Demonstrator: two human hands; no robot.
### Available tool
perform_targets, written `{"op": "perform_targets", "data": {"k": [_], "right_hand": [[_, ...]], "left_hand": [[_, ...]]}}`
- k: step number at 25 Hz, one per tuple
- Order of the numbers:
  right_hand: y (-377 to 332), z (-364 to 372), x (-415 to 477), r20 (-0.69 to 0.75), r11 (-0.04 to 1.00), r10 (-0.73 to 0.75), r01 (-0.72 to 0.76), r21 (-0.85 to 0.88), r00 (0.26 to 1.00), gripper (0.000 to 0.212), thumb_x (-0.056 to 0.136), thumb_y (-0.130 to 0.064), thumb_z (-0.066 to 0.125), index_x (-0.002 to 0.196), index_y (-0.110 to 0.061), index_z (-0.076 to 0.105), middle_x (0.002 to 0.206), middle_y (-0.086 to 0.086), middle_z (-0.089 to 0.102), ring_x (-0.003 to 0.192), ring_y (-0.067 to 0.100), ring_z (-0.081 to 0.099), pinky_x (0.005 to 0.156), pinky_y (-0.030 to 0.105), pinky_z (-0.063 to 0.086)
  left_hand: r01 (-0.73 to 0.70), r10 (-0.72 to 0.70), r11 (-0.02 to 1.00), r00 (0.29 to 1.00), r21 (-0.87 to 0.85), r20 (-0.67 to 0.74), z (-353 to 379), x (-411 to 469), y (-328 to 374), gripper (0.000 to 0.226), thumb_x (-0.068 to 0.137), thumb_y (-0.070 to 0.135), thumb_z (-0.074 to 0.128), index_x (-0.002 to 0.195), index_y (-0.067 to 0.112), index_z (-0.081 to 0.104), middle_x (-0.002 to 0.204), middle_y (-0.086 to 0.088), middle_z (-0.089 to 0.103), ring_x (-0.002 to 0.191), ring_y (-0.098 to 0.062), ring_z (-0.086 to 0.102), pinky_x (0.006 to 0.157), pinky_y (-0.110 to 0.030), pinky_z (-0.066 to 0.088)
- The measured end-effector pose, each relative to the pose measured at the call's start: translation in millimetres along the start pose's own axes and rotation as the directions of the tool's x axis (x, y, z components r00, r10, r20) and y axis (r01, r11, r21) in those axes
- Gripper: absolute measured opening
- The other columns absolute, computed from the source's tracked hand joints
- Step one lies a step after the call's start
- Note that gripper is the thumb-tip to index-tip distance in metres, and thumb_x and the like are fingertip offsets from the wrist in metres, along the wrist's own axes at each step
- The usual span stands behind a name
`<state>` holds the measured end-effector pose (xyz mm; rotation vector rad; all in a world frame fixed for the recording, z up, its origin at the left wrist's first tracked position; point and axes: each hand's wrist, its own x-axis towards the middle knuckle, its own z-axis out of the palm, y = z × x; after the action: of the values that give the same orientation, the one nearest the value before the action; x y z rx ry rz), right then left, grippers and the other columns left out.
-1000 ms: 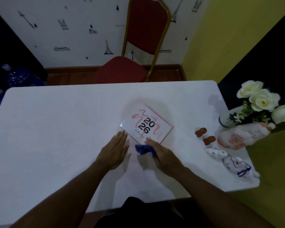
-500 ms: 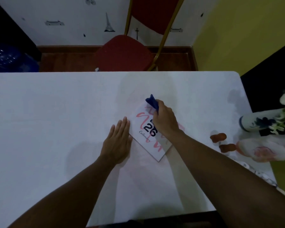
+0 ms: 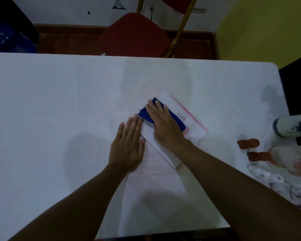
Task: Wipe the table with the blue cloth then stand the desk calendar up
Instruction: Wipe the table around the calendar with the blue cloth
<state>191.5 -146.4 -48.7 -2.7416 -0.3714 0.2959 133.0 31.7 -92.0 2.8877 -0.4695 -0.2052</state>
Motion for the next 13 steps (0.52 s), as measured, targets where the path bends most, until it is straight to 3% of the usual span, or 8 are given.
{"op": "perform_targets", "data": {"k": [2, 6, 10, 13], "right_hand": [[-3, 2, -6, 0.002, 0.999, -0.005, 0.005, 0.052, 1.000, 0.084, 0.091, 0.008, 0.058, 0.161, -0.011, 0.016, 0.170, 0.004, 0.011, 0.157, 0.022, 0.004, 0.124, 0.032, -0.006], [2, 2, -50, 0.015, 0.986, -0.042, 0.039, 0.164, 0.999, 0.075, 0.091, 0.011, 0.054, 0.159, -0.007, 0.026, 0.168, 0.007, 0.021, 0.156, 0.022, 0.013, 0.128, 0.040, 0.011], [10, 3, -94, 0.037, 0.985, -0.105, 0.099, 0.142, 0.994, 0.064, 0.098, -0.003, 0.051, 0.158, -0.007, 0.028, 0.167, 0.006, 0.024, 0.156, 0.020, 0.015, 0.127, 0.043, 0.016], [5, 0, -54, 0.013, 0.991, -0.028, 0.026, 0.133, 1.000, 0.059, 0.104, -0.012, 0.046, 0.159, -0.005, 0.025, 0.168, 0.008, 0.022, 0.156, 0.024, 0.014, 0.127, 0.045, 0.015]], "left_hand": [[0.006, -0.006, 1.000, 1.000, 0.002, -0.006, -2, 1, 2, 0.067, 0.110, 0.044, 0.018, 0.169, 0.011, 0.011, 0.178, -0.006, 0.006, 0.166, -0.020, 0.003, 0.135, -0.044, 0.012], [0.001, -0.001, 1.000, 1.000, -0.011, -0.010, -3, 0, 2, 0.068, 0.110, 0.042, 0.020, 0.168, 0.009, 0.012, 0.178, -0.009, 0.005, 0.166, -0.022, 0.004, 0.134, -0.047, 0.017], [0.000, -0.001, 1.000, 1.000, -0.021, -0.021, -1, -1, 1, 0.068, 0.110, 0.044, 0.019, 0.169, 0.010, 0.011, 0.178, -0.008, 0.004, 0.166, -0.020, 0.001, 0.134, -0.046, 0.016], [-0.006, 0.006, 1.000, 0.999, 0.002, -0.032, 0, 1, 0, 0.068, 0.110, 0.043, 0.018, 0.169, 0.009, 0.013, 0.178, -0.008, 0.006, 0.166, -0.021, 0.003, 0.134, -0.046, 0.017]]}}
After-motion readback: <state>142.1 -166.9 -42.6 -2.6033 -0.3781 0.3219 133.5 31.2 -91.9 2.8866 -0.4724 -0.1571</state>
